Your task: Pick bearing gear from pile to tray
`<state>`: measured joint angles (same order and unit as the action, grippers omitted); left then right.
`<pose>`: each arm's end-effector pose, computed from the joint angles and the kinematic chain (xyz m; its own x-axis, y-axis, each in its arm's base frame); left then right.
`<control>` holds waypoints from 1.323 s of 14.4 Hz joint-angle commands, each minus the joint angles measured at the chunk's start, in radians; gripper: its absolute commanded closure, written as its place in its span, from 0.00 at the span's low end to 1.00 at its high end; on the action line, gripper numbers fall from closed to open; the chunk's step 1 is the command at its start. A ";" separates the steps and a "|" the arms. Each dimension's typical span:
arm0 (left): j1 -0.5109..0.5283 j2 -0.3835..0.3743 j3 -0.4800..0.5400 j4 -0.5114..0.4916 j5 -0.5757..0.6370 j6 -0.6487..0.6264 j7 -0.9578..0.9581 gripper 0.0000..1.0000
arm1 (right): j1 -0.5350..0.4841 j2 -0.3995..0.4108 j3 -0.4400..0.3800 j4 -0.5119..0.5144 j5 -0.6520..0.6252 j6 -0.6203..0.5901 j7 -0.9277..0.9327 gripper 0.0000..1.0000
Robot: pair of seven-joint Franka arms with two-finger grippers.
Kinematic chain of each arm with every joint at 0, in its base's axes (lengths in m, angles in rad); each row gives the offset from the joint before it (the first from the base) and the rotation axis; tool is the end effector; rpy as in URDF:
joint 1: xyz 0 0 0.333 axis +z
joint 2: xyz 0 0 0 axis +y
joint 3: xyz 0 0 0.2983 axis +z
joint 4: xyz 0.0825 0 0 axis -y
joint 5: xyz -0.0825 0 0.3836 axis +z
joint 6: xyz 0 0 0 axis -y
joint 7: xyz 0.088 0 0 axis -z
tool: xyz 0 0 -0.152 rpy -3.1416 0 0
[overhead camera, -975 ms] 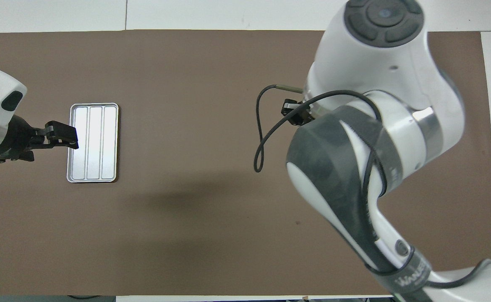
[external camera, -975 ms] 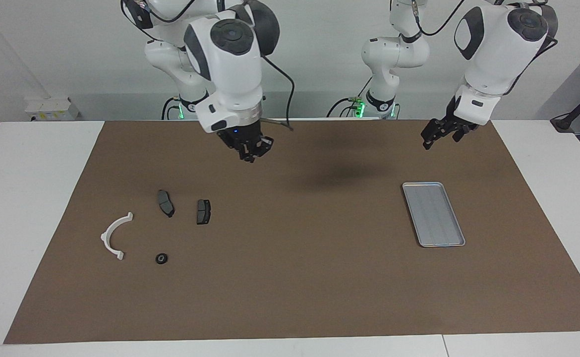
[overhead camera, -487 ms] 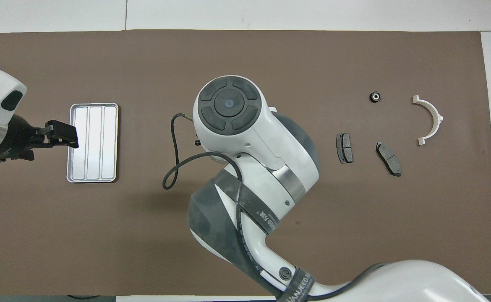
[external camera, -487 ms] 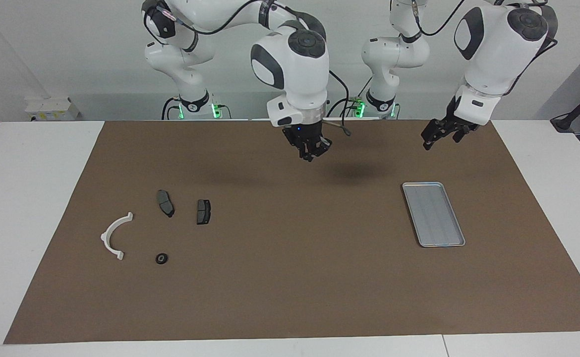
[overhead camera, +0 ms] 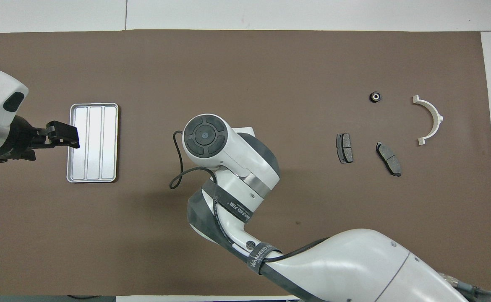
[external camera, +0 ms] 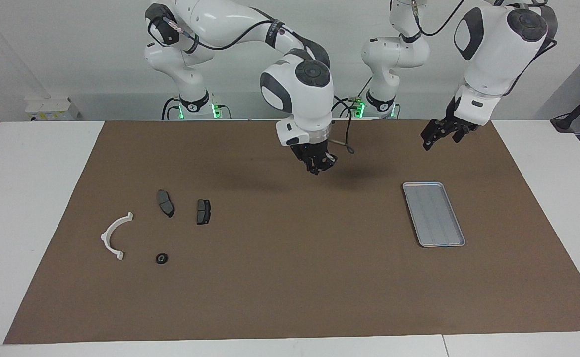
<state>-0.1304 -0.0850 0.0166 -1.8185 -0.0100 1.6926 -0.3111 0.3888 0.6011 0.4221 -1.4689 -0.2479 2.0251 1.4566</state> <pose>0.5269 -0.0614 0.5010 0.9794 0.1972 -0.0424 0.1973 -0.9803 -0.0018 0.5238 0.4611 0.2927 0.8227 -0.5684 -0.0092 -0.5685 -0.8226 -0.0116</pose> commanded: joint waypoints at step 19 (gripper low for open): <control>-0.018 -0.047 0.006 -0.074 -0.001 0.073 -0.078 0.00 | -0.103 0.004 0.006 0.176 0.001 -0.155 -0.118 0.00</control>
<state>-0.1304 -0.0981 0.0160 -1.8427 -0.0103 1.7207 -0.3291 0.3334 0.6424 0.4127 -1.3608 -0.2922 1.9585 1.4351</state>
